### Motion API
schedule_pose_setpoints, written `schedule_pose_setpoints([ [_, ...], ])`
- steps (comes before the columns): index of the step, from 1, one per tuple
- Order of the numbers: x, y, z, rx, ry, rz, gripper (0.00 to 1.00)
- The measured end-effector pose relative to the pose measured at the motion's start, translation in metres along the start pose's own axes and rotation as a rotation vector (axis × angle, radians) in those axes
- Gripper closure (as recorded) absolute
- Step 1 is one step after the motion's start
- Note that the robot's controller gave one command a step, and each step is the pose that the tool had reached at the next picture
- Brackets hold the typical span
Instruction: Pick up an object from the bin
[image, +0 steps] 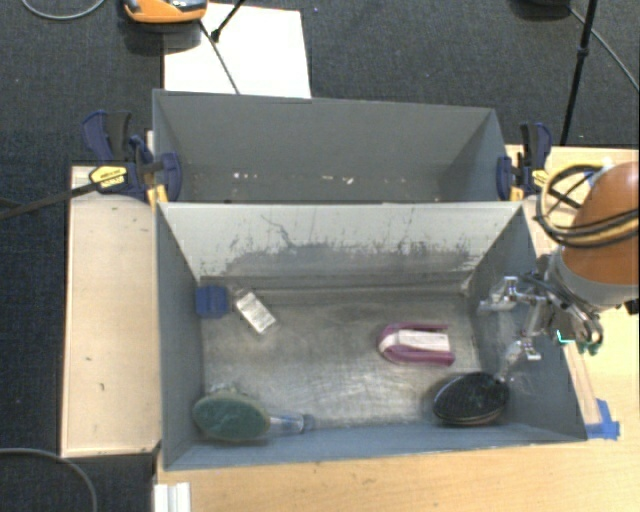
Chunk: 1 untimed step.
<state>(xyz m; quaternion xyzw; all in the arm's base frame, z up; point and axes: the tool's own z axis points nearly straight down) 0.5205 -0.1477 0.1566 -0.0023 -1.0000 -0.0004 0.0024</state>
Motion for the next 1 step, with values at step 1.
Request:
schedule_pose_setpoints([
  [1, -0.0229, 0.0775, 0.0857, 0.0, -0.014, 0.058, 0.0],
])
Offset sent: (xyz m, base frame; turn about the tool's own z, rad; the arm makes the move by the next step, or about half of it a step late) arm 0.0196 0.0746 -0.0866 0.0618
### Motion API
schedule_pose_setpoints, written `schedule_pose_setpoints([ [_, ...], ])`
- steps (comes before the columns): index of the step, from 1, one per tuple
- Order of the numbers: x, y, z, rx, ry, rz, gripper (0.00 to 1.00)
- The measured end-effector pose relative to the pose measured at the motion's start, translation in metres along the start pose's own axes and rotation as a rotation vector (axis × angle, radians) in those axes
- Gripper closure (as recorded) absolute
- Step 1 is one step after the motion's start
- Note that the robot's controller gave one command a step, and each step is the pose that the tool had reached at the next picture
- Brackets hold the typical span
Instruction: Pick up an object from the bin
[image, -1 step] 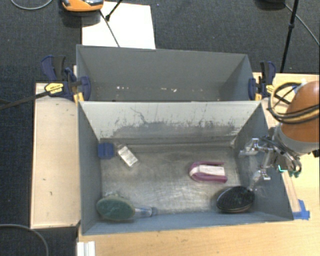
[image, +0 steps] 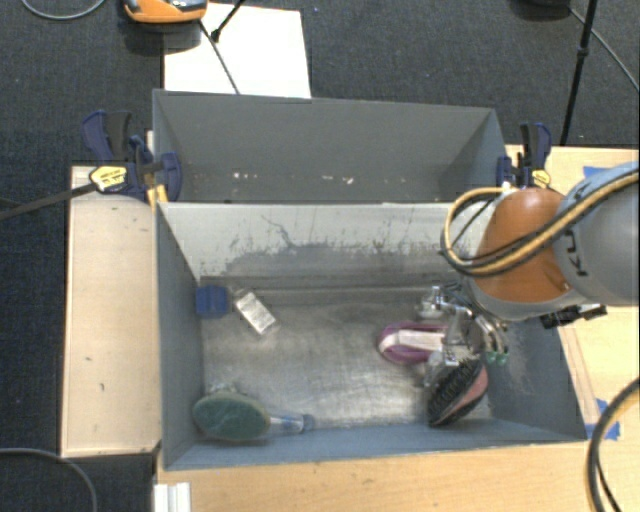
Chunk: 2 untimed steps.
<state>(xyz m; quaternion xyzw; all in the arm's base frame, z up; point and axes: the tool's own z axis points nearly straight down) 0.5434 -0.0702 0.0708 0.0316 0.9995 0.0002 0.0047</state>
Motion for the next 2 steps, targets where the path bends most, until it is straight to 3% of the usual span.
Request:
schedule_pose_setpoints([
  [1, 0.0039, 0.0072, -0.0314, 0.0, 0.002, 0.019, 0.0],
  [2, -0.0025, 0.0016, -0.032, 0.001, 0.001, 0.024, 0.0],
])
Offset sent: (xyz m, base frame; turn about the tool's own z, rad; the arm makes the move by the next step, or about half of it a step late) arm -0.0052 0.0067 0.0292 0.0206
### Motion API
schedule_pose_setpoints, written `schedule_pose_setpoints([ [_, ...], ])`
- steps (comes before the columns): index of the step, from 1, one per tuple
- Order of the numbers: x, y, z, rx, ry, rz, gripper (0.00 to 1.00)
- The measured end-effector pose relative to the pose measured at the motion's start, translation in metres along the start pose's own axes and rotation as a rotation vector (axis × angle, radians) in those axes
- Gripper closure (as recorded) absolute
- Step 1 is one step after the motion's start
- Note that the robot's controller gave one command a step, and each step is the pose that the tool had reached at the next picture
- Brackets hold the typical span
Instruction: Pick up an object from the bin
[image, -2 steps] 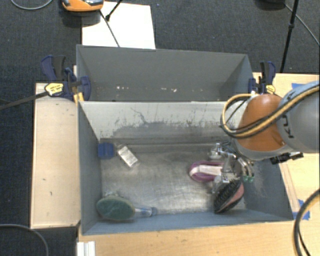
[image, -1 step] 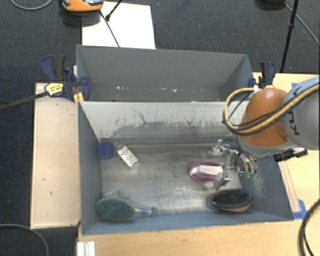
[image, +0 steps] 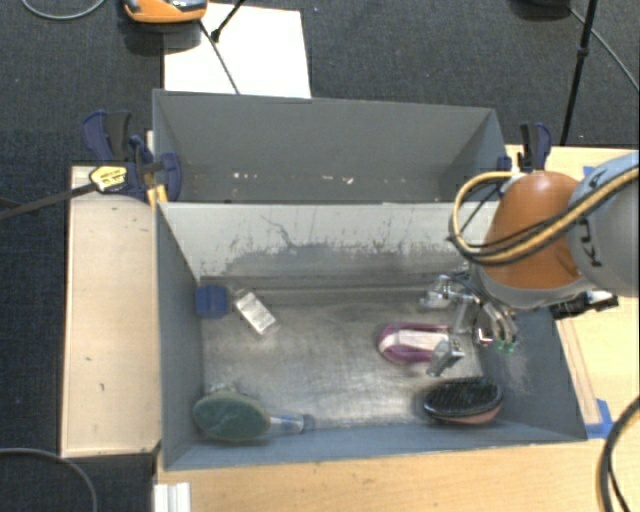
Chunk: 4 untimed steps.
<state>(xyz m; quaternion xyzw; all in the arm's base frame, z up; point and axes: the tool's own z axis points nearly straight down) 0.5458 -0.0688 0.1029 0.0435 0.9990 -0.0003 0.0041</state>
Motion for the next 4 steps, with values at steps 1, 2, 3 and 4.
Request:
schedule_pose_setpoints([
  [1, -0.001, 0.008, 0.031, 0.0, 0.002, 0.047, 0.0],
  [2, -0.002, 0.008, 0.029, 0.0, 0.003, 0.04, 0.0],
  [3, -0.006, 0.008, 0.027, 0.0, -0.007, 0.038, 1.0],
  [4, -0.008, 0.008, -0.04, 0.0, 0.0, 0.029, 1.0],
])
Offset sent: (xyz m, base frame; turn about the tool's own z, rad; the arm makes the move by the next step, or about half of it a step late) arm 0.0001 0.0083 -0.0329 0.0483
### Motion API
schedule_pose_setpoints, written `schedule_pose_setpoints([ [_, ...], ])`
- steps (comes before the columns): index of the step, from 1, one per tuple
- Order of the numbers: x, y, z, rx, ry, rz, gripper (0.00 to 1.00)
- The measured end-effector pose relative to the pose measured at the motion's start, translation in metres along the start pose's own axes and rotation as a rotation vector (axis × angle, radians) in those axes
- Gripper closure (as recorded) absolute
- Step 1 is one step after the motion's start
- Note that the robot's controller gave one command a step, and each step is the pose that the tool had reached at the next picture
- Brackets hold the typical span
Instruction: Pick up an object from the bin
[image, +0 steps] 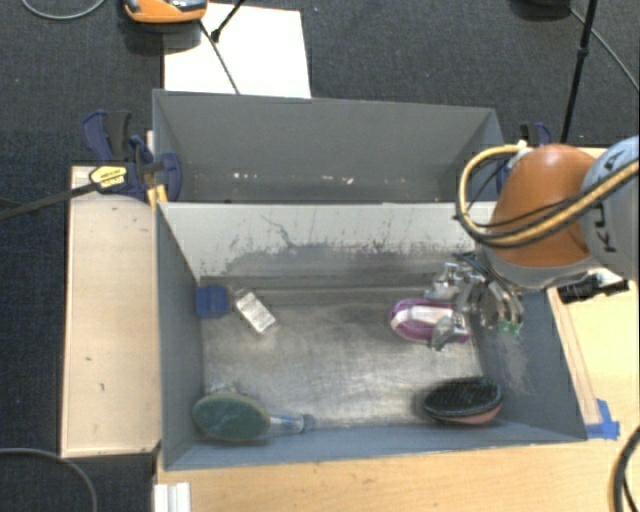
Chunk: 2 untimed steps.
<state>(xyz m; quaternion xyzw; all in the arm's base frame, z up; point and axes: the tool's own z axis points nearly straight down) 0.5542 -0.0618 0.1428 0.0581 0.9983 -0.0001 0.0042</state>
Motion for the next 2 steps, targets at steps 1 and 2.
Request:
schedule_pose_setpoints([
  [1, -0.0005, 0.0, -0.0022, 0.001, 0.004, -0.005, 1.0],
  [2, -0.0014, 0.0, -0.0121, 0.001, 0.002, -0.009, 1.0],
])
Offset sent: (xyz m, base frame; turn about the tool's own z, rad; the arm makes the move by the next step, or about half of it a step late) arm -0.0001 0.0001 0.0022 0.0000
